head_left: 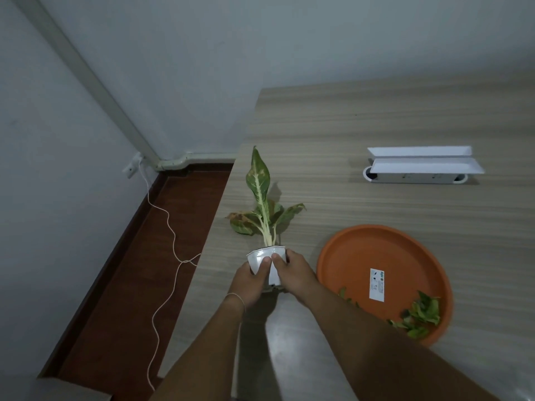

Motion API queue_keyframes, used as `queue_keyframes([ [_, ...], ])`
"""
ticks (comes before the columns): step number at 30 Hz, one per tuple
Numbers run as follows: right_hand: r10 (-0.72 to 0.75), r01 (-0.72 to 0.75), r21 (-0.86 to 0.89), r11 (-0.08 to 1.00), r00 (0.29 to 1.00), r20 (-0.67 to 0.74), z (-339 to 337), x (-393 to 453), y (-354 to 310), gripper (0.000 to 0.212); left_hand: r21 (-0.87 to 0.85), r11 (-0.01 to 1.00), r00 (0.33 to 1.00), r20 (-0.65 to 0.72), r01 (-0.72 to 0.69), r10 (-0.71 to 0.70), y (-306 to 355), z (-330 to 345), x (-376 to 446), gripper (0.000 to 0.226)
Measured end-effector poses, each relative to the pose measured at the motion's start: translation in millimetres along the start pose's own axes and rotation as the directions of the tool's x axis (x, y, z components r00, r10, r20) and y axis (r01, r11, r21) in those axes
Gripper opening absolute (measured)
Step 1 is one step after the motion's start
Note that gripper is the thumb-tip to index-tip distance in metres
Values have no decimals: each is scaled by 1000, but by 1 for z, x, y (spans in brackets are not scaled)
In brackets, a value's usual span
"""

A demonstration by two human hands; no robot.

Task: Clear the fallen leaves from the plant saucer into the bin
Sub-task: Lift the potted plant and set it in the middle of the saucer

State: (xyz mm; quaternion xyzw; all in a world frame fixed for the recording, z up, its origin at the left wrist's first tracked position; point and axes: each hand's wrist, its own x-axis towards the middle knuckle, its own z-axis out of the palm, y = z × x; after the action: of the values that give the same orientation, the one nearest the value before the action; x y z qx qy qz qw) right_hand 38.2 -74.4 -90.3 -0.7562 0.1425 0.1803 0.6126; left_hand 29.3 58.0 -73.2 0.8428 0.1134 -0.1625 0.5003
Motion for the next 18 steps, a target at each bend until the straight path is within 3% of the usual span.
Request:
queue_keyframes([
  [7,-30,35,56,998,996,-86,-43,-14,-25,28,57,996,996,52,-75,72,48,9,5,39],
  [13,-93,107,87,990,983,-158,-108,-27,-39,28,24,988,983,110,-149,146,102,46,-2,35],
  [18,-92,110,68,992,970,-224,-165,-40,-11,30,8,983,958,223,-185,178,123,96,-9,36],
])
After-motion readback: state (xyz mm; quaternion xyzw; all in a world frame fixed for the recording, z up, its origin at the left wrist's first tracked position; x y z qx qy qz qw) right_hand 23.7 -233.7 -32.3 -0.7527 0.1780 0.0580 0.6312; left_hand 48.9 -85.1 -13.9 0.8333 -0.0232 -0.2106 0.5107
